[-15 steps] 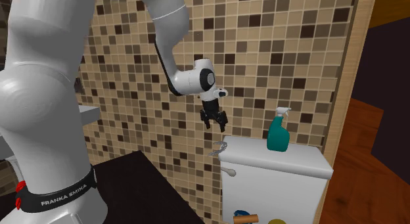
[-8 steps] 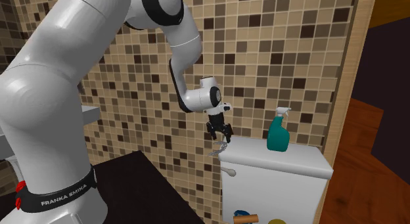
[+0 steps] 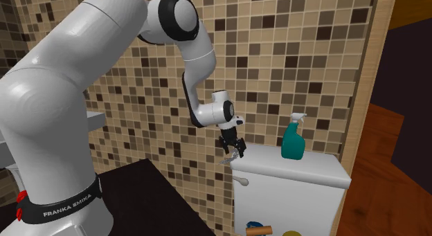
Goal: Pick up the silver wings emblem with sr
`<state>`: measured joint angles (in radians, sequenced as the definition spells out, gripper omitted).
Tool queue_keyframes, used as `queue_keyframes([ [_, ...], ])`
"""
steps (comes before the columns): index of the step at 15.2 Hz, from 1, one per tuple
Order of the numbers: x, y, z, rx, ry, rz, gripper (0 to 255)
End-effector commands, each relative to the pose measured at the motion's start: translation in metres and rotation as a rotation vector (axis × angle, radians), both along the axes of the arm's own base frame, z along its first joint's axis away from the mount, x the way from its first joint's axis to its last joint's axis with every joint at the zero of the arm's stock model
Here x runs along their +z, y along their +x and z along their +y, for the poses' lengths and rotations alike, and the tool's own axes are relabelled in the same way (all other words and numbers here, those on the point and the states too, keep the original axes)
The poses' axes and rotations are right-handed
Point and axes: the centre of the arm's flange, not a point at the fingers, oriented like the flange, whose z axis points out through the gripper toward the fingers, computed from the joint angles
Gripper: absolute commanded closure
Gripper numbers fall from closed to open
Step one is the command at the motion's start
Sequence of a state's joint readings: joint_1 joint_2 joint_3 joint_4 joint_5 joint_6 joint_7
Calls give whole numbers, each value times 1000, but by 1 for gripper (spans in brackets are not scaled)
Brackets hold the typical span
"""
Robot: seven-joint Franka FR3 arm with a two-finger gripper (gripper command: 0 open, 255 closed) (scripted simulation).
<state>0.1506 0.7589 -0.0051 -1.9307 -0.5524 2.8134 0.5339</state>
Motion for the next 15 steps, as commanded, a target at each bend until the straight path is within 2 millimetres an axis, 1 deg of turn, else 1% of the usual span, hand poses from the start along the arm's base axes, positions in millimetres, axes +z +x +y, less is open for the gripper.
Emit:
queue_keyframes([
  [1,-8,0,1,0,0,0,0],
  [2,-8,0,1,0,0,0,0],
  [3,-8,0,1,0,0,0,255],
  [12,-8,0,1,0,0,0,255],
  [15,8,0,1,0,0,0,255],
])
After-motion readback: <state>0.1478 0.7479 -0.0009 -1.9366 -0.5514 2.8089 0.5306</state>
